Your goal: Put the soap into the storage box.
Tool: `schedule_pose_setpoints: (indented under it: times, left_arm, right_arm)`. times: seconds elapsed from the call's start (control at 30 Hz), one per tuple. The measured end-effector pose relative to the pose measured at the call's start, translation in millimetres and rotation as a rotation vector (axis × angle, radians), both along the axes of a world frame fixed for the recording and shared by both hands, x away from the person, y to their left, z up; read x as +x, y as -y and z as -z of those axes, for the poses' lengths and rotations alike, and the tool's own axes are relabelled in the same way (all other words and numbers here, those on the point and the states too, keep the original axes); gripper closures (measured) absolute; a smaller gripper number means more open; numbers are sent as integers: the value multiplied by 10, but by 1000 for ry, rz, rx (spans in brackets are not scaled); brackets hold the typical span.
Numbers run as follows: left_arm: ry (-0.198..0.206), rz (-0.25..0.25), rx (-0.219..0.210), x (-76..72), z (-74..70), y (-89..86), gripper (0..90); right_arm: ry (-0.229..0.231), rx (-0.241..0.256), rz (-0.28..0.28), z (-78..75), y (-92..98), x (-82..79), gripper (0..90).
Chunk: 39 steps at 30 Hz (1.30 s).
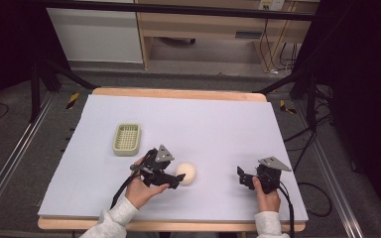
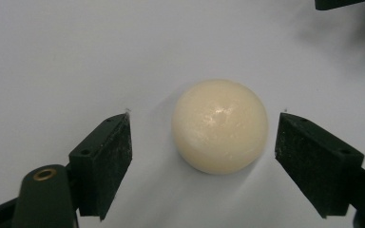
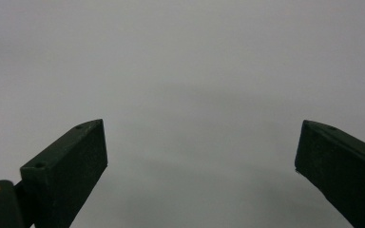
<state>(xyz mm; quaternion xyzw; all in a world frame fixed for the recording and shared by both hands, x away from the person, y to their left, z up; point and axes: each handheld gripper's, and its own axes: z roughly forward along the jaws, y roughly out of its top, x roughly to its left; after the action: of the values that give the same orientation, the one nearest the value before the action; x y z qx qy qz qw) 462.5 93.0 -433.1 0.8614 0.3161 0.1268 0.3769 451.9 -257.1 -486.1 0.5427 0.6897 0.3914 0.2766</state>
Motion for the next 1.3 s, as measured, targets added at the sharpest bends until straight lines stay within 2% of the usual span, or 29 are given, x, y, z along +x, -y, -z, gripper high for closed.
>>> schedule_pose_setpoints:
  times: [0.53,1.3]
  left_arm:
    - [-29,18,37,53,92,202,158]
    - [-68,28,89,131,218,332,164]
  right_arm:
    - [6,7,-4,-3,10,-8,38]
    - [2,5,-4,-2,3,-5,38]
